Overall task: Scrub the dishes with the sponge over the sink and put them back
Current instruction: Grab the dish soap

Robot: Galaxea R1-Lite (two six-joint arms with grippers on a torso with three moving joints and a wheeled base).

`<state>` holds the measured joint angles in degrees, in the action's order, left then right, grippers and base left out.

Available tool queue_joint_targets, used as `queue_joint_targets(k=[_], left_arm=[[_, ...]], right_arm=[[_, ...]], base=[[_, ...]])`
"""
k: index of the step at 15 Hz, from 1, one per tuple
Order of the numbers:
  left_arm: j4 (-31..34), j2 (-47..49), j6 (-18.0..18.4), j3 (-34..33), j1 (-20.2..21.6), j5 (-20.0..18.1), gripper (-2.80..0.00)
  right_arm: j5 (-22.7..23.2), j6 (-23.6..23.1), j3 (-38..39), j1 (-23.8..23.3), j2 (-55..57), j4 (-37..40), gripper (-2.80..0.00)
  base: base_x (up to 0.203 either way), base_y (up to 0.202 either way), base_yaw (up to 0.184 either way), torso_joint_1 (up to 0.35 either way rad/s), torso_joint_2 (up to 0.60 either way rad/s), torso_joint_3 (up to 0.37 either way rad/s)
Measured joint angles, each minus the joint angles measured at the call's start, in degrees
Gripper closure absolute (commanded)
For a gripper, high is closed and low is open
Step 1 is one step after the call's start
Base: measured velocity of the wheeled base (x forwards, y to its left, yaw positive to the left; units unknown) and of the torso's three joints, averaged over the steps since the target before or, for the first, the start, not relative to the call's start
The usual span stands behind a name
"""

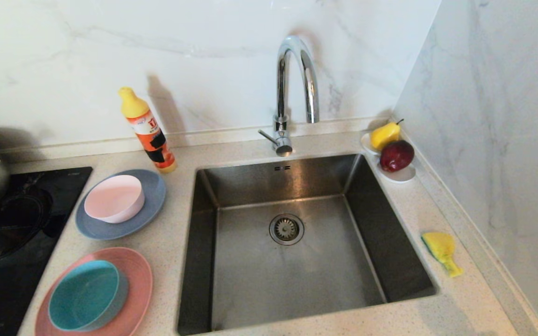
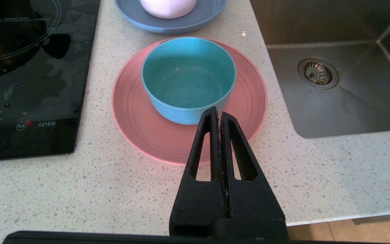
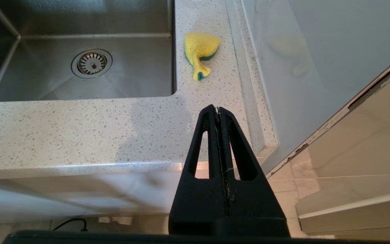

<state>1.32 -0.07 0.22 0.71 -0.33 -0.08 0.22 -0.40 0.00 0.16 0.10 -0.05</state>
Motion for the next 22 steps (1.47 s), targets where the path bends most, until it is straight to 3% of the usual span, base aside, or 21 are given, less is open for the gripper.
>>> queue_joint_targets(k=[11, 15, 18, 22], left_arm=[[0.37, 0.0, -0.01, 0.13, 0.02, 0.23, 0.0], [0.75, 2.54, 0.27, 8.61, 0.06, 1.78, 0.0], [-2.33, 13.63, 1.33, 16.65, 0.06, 2.53, 0.0], [-13.49, 37.71, 1.89, 23.29, 0.06, 3.27, 0.0]], right_arm=[[0.02, -0.01, 0.0, 0.0, 0.0, 0.02, 0.0], [0.02, -0.01, 0.0, 0.0, 0.0, -0.02, 0.0], [0.0, -0.01, 0.0, 0.0, 0.0, -0.02, 0.0], [0.02, -0.01, 0.0, 0.0, 0.0, -0.02, 0.0]], base=[[0.0, 0.0, 0.0, 0.0, 0.0, 0.0], [0.0, 0.0, 0.0, 0.0, 0.0, 0.0], [0.0, 0.0, 0.0, 0.0, 0.0, 0.0], [0.0, 0.0, 0.0, 0.0, 0.0, 0.0]])
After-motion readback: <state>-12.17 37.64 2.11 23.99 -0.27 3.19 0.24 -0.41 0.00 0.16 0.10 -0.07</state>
